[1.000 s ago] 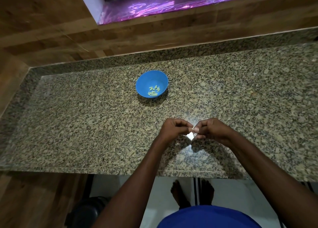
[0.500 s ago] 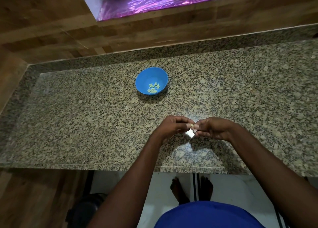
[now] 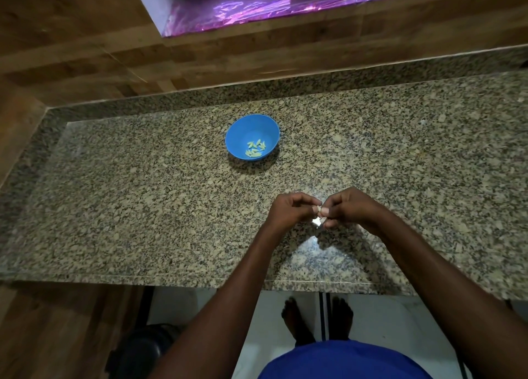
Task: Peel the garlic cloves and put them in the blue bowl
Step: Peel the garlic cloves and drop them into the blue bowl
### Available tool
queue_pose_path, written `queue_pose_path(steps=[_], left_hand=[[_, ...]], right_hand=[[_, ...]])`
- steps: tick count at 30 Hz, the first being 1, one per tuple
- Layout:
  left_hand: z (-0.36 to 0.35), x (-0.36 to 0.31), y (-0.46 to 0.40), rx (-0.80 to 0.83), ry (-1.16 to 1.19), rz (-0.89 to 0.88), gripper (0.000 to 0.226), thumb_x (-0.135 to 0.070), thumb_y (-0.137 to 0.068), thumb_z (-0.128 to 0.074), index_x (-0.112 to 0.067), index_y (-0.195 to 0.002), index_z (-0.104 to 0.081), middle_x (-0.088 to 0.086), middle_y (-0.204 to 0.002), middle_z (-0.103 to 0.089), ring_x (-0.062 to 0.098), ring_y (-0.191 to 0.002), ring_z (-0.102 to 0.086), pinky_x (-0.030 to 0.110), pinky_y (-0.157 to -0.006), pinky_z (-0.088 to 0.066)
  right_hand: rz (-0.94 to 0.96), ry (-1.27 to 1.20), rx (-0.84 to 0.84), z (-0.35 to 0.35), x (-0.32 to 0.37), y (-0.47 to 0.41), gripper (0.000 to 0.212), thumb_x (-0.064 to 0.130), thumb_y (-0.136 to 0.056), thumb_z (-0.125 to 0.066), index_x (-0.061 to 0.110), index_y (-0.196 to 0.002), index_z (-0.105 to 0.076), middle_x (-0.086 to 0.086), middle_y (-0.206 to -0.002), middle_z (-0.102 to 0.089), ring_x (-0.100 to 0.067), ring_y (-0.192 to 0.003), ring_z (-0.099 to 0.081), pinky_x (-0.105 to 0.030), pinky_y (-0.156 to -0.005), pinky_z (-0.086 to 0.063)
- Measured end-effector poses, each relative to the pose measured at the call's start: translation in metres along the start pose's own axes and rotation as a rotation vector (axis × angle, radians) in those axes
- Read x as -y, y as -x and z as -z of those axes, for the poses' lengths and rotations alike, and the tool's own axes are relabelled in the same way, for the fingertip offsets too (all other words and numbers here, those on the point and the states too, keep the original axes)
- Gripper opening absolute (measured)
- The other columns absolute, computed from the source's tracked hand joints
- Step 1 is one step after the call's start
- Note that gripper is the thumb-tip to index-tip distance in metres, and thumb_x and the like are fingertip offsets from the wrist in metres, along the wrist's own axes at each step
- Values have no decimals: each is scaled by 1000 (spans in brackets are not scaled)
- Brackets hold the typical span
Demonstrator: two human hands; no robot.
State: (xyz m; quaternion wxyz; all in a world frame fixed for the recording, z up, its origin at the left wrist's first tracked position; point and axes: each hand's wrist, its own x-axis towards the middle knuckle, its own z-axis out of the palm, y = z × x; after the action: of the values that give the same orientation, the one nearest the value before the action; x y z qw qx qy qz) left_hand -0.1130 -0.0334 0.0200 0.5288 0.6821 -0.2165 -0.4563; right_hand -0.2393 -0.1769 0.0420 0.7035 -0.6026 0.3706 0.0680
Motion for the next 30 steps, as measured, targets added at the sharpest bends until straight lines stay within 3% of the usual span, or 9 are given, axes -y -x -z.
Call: queue_pose_path(steps=[4,8,11,16,21,24,27,30], left_hand=[[0,-3,2,-8,13,-16,14,-7,-83,-79,-3,-97,-78,18,-91,-76,16,-79,-69,25,-70,-55],[1,-3,1,-49,58,-59,16,1,-86,-75,3,-102,-75,14,-92,-75,15,-84,-69,27,-77,-57],[1,1,-2,-90,43,-65,22,3,-84,-74,-2,-105,-76,14,-98,-76,16,-90,-71,29,-81,-58],[-1,8,-10,-172,-163,-65,24,7,-84,-71,-8,-102,-77,10,-93,-77,9,-76,-73,23,-69,-59],[-22,20,-29,-245,-502,-132,24,1,-81,-75,-14,-99,-79,1,-90,-78,9,-80,-74,28,-77,-61],[-33,28,-40,-272,-684,-168,28,-1,-83,-69,-19,-102,-78,-1,-93,-78,11,-82,-71,30,-77,-59],[-38,28,-46,-322,-697,-197,32,5,-81,-62,-16,-102,-75,1,-96,-75,15,-85,-68,32,-77,-58],[-35,26,-46,-368,-654,-235,31,7,-82,-61,-10,-104,-74,5,-99,-73,18,-88,-66,33,-80,-56]], right_hand=[[-18,-37,6,-2,3,-1,8,-9,-87,-68,-8,-79,-71,-23,-76,-72,-25,-67,-72,-27,-64,-62],[-127,-344,4,-4,-2,-6,6,-9,-91,-61,-9,-88,-67,-17,-81,-71,-23,-76,-72,-21,-62,-60],[-195,-503,-77,-6,-9,-8,5,-10,-92,-59,-11,-94,-64,-17,-88,-70,-23,-78,-70,-19,-58,-59],[-139,-402,-238,-6,-21,-10,10,-12,-83,-70,-17,-91,-66,-29,-93,-71,-33,-79,-74,-25,-60,-60],[-123,-272,-347,-9,-31,-11,8,-11,-81,-73,-16,-83,-68,-32,-82,-70,-33,-73,-74,-35,-54,-60],[-125,-252,-366,-7,-39,-13,5,-12,-78,-72,-12,-76,-68,-35,-78,-69,-35,-65,-71,-50,-64,-62],[-118,-279,-365,-5,-41,-12,5,-18,-76,-65,-13,-73,-66,-37,-77,-66,-36,-64,-67,-58,-69,-61],[-114,-313,-357,-3,-41,-11,9,-21,-78,-58,-15,-79,-64,-29,-72,-64,-31,-58,-62,-55,-64,-61]])
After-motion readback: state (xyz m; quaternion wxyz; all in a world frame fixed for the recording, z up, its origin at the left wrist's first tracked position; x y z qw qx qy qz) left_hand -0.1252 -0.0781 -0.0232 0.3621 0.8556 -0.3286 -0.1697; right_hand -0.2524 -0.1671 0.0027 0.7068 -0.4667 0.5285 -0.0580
